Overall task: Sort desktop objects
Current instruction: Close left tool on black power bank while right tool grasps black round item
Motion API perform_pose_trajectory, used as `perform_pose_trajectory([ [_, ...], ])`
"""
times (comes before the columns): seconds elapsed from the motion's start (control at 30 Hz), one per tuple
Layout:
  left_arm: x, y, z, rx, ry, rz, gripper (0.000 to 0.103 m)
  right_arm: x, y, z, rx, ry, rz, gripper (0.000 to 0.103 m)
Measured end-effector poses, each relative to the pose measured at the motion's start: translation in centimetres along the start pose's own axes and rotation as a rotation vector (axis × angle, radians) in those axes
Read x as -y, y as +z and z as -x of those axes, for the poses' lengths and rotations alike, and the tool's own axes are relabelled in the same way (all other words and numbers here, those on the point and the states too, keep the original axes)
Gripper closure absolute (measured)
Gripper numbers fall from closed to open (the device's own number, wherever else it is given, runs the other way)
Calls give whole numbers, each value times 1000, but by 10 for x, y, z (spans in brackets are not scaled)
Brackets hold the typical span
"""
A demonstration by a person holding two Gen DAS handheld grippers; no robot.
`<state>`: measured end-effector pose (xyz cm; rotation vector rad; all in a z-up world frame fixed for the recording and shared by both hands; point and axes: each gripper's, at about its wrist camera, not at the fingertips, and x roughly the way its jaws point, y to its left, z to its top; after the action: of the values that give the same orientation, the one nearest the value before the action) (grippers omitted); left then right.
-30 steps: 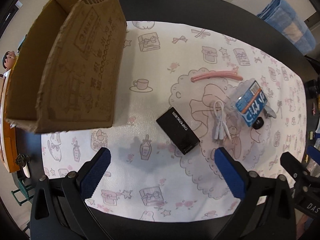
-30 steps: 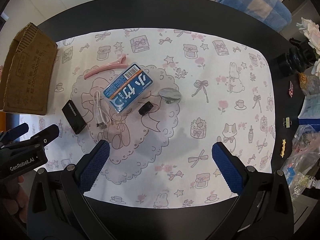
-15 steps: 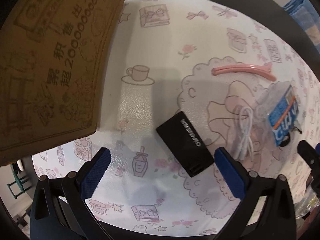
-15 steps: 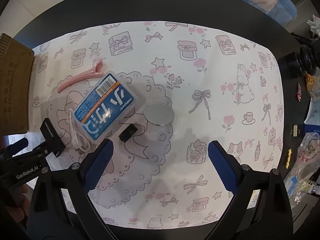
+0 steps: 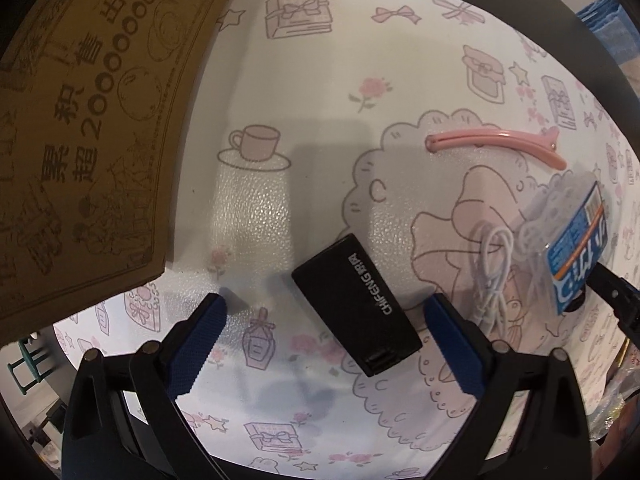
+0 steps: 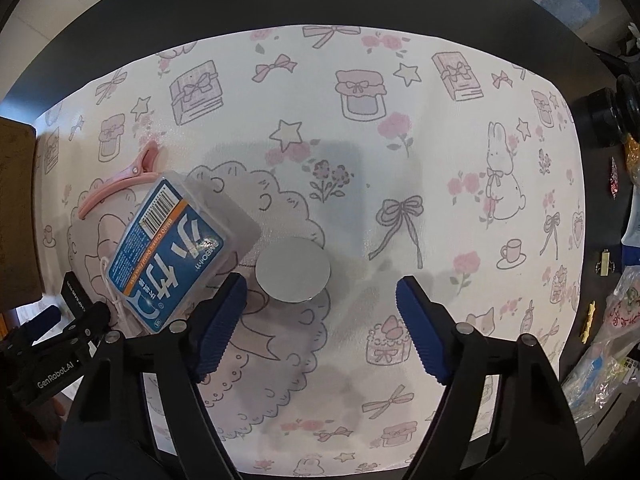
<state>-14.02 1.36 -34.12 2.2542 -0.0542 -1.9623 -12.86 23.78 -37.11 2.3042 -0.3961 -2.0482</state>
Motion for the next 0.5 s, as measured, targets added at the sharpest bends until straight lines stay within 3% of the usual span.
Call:
perform_pose_trajectory([
  [0.23,-3,2,1,8,-7,-7,11,2,3,-7,-19,15,15,42],
  [0.4,-1,2,4,23,-5,-29,20,0,5,-7,-16,19,27,46],
  [0.5,0,3,5,34,-4,-42,27,-2,6,-7,-15,21,34,54],
])
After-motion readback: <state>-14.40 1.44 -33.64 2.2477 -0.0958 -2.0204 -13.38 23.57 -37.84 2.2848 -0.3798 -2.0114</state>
